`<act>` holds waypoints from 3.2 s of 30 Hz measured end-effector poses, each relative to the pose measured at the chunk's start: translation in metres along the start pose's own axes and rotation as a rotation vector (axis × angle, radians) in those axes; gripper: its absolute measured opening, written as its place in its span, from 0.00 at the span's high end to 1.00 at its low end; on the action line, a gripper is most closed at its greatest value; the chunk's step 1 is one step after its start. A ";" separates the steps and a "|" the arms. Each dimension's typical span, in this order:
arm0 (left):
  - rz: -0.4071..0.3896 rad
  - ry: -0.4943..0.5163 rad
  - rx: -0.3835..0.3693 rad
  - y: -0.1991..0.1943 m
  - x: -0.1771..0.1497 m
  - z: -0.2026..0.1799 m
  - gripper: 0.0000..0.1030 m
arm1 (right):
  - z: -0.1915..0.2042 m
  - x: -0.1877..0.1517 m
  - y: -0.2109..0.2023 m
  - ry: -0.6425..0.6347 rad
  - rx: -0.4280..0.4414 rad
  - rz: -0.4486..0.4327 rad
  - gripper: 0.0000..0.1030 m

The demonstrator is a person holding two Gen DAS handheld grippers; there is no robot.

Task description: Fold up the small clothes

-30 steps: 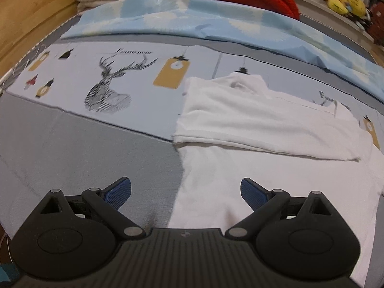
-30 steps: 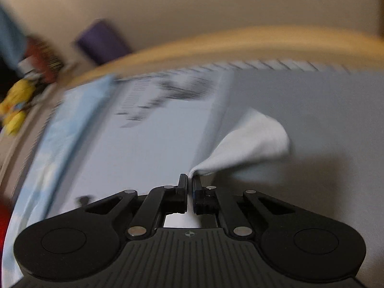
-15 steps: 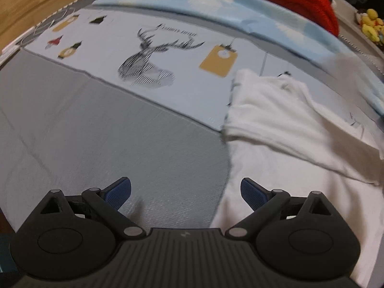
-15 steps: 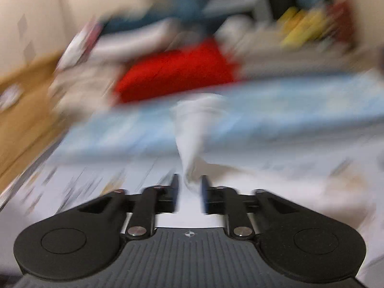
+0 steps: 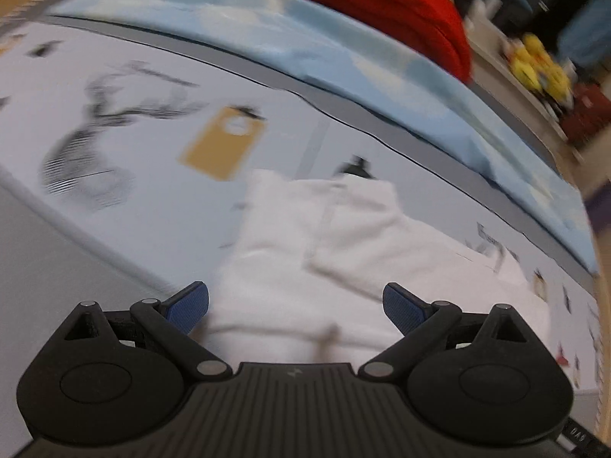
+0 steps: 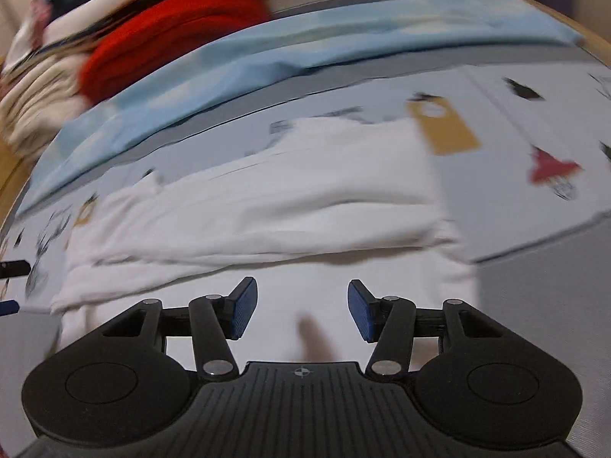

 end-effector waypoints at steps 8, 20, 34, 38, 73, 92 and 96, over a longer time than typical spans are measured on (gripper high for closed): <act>0.074 0.140 0.051 0.073 0.013 -0.035 0.14 | 0.001 -0.021 0.007 -0.012 0.019 0.035 0.47; -0.067 0.145 -0.121 0.022 0.028 -0.066 0.98 | 0.007 -0.016 0.010 -0.063 0.020 0.010 0.47; -0.065 0.072 0.068 0.035 -0.001 0.000 0.16 | -0.036 0.029 0.012 -0.066 -0.171 -0.138 0.51; -0.093 0.151 0.022 0.026 0.004 -0.022 0.16 | -0.035 0.034 0.024 -0.147 -0.163 -0.114 0.75; 0.023 0.268 0.163 -0.110 -0.112 0.031 0.03 | 0.013 -0.033 -0.111 -0.251 -0.039 -0.028 0.37; 0.038 0.222 0.186 -0.293 -0.206 0.070 0.01 | 0.070 -0.123 -0.309 -0.362 -0.015 -0.098 0.33; 0.027 0.193 0.184 -0.297 -0.200 0.074 0.01 | 0.064 -0.125 -0.316 -0.337 -0.032 -0.092 0.32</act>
Point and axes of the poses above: each gripper's, at about its wrist camera, not at the fingertips, and y roughly the way its jaws point, z to its left, x to its top, the point moved 1 cm from there along y, roughly the way its jaws point, and after that the axes turned 12 degrees about -z, right-handed, at the moved point
